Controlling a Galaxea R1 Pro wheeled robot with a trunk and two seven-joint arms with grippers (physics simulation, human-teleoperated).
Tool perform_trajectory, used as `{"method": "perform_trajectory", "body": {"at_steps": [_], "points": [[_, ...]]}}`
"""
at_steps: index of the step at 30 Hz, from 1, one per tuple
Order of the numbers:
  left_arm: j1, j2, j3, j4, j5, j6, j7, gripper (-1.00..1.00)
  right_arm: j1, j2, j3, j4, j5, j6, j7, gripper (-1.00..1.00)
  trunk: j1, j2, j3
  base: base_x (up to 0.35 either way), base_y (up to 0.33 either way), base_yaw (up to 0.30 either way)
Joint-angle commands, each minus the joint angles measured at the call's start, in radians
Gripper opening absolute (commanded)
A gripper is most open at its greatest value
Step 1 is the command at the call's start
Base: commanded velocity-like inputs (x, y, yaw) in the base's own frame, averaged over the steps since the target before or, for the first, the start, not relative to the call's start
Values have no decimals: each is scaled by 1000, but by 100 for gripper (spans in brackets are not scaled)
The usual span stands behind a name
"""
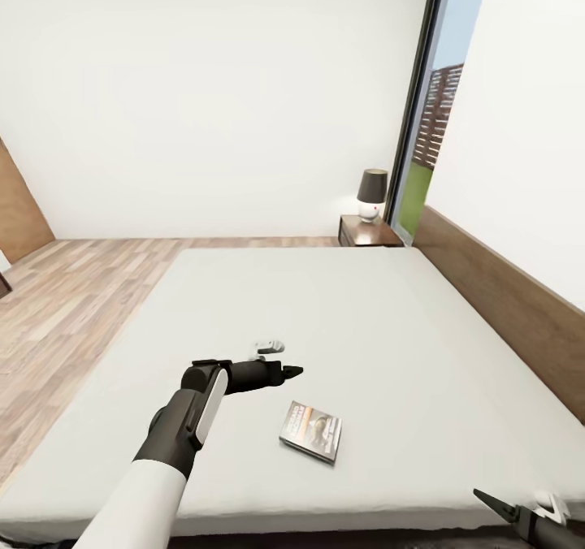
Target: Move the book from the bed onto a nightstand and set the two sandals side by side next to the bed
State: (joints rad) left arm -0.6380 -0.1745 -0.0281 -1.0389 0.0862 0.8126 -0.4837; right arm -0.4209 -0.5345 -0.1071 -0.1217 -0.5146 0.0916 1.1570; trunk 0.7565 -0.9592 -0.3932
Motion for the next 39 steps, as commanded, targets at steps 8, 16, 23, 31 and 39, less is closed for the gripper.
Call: {"method": "perform_trajectory", "body": {"at_steps": [8,16,23,31,39], "points": [[0,0,0,-1,9,8,4,100,-1,0,-8,0,2,10,4,100,0,-1,1,0,0,-136],[0,0,0,-1,9,8,4,100,-1,-1,-8,-1,2,10,4,100,0,-1,1,0,0,-5],[0,0,0,-1,9,8,4,100,-1,0,-9,-1,2,10,4,100,0,-1,-3,0,0,0],[0,0,0,-1,9,8,4,100,-1,0,-8,0,2,10,4,100,0,-1,-15,0,0,0],[0,0,0,-1,9,8,4,100,-1,-1,-9,-1,2,10,6,100,0,-1,-28,0,0,0]]}}
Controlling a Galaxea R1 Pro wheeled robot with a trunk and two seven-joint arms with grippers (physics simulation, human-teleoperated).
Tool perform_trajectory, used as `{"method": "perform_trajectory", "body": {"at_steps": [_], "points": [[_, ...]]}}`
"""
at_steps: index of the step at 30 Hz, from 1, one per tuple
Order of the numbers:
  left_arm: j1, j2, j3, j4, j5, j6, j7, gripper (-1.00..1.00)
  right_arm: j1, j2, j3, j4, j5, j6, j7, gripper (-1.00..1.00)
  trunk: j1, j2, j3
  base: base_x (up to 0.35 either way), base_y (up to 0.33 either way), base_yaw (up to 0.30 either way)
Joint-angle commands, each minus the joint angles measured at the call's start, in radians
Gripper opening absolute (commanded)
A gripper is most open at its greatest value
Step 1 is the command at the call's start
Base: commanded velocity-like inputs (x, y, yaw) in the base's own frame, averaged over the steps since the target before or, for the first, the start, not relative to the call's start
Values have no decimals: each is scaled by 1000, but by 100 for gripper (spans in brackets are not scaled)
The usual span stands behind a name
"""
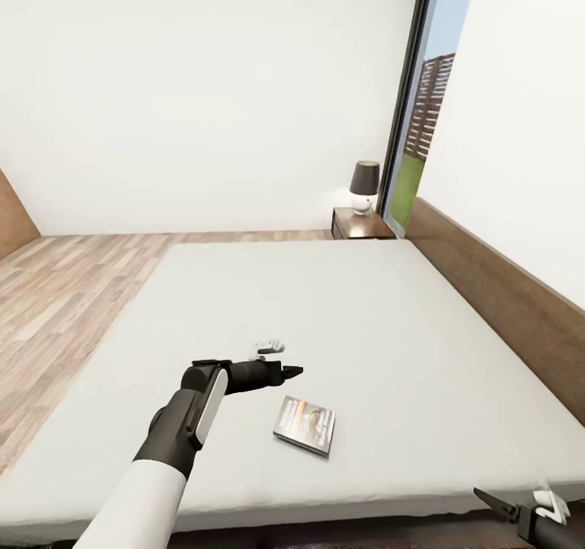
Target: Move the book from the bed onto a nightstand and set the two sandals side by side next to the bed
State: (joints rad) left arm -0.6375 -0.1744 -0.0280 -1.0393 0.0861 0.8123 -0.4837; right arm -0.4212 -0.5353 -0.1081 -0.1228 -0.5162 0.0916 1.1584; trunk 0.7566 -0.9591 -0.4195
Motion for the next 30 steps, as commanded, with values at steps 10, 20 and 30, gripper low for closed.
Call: {"method": "perform_trajectory", "body": {"at_steps": [10,20,30], "points": [[-1,0,0,0,9,9,4,100,-1,-23,-20,-133,1,110,52,100,0,-1,-10,0,0,0],[-1,0,0,-1,9,8,2,100,-5,-87,-117,-576,2,658,48,100,0,-1,-11,0,0,0],[-1,0,2,1,45,8,3,100,-5,-85,-337,-607,4,677,54,100,0,-1,-11,0,0,0]]}}
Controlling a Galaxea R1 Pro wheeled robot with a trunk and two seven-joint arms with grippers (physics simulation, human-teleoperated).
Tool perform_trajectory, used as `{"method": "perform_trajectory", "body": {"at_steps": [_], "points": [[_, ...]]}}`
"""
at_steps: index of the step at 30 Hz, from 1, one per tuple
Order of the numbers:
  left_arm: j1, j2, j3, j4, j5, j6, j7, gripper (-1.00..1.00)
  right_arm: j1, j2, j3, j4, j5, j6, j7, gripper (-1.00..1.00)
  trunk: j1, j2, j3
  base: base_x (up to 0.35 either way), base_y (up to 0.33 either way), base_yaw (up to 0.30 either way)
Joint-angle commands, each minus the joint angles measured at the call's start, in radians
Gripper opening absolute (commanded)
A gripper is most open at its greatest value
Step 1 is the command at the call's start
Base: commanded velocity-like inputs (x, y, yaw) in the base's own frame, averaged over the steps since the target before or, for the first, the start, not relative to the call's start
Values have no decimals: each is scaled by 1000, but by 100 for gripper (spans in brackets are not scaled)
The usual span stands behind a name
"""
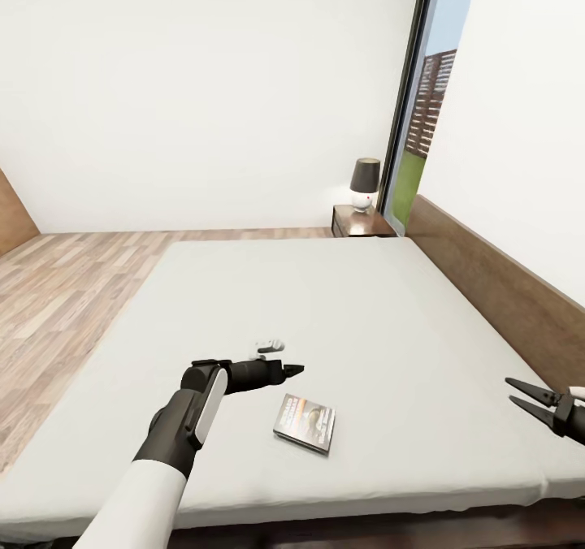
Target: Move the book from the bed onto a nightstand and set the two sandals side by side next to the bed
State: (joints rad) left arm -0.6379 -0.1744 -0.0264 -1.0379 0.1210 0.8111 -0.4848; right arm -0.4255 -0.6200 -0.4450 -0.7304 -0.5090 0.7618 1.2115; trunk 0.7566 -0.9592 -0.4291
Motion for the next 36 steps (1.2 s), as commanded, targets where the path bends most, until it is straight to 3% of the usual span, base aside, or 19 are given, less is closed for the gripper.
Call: {"method": "perform_trajectory", "body": {"at_steps": [1,10,36], "points": [[-1,0,0,-1,13,8,5,100,0,0,-1,0,-3,6,1,100,0,-1,-1,0,0,0],[0,0,0,-1,22,5,5,100,0,2,-6,-1,-3,5,1,100,0,-1,-4,0,0,0],[-1,0,0,1,22,5,5,100,-1,6,-4,-3,3,2,-3,100,0,-1,-44,0,0,0]]}}
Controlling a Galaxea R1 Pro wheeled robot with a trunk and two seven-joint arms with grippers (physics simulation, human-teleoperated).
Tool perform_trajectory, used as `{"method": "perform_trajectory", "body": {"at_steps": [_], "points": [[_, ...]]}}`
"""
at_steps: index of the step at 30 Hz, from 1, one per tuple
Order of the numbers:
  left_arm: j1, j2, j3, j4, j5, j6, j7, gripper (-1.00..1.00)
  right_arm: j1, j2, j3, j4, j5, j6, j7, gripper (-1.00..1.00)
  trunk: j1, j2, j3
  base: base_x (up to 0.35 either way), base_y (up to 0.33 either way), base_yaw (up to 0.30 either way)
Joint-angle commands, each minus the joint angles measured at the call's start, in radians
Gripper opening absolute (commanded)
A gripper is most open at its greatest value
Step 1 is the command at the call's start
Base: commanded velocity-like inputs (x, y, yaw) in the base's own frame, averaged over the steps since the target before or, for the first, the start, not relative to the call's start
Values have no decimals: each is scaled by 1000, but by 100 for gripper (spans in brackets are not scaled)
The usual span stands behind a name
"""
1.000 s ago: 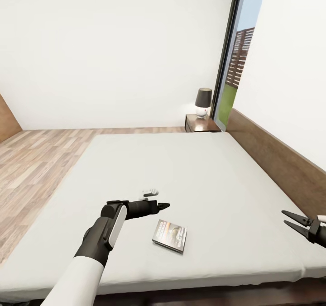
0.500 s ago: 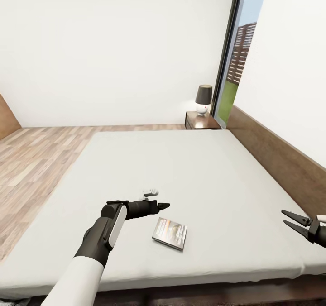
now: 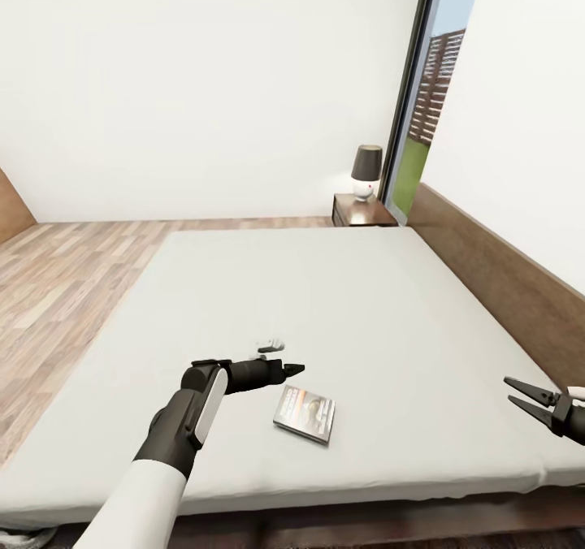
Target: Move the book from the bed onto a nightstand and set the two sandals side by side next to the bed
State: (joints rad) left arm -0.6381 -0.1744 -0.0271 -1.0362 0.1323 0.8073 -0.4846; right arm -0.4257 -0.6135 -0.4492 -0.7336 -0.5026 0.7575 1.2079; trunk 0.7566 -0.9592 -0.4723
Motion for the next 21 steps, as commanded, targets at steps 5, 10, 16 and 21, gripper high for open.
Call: {"method": "perform_trajectory", "body": {"at_steps": [5,10,16,21], "points": [[-1,0,1,-1,10,9,4,100,0,0,0,0,-2,7,1,100,0,-1,-9,53,0,0],[0,0,1,-1,10,9,4,100,-1,0,0,0,-2,6,1,100,0,-1,-17,93,0,0],[0,0,1,-1,10,8,4,100,-1,0,0,0,-2,7,1,100,0,-1,-26,81,0,0],[0,0,1,-1,10,7,4,100,0,0,0,0,-1,6,0,100,0,-1,-34,83,0,0]]}}
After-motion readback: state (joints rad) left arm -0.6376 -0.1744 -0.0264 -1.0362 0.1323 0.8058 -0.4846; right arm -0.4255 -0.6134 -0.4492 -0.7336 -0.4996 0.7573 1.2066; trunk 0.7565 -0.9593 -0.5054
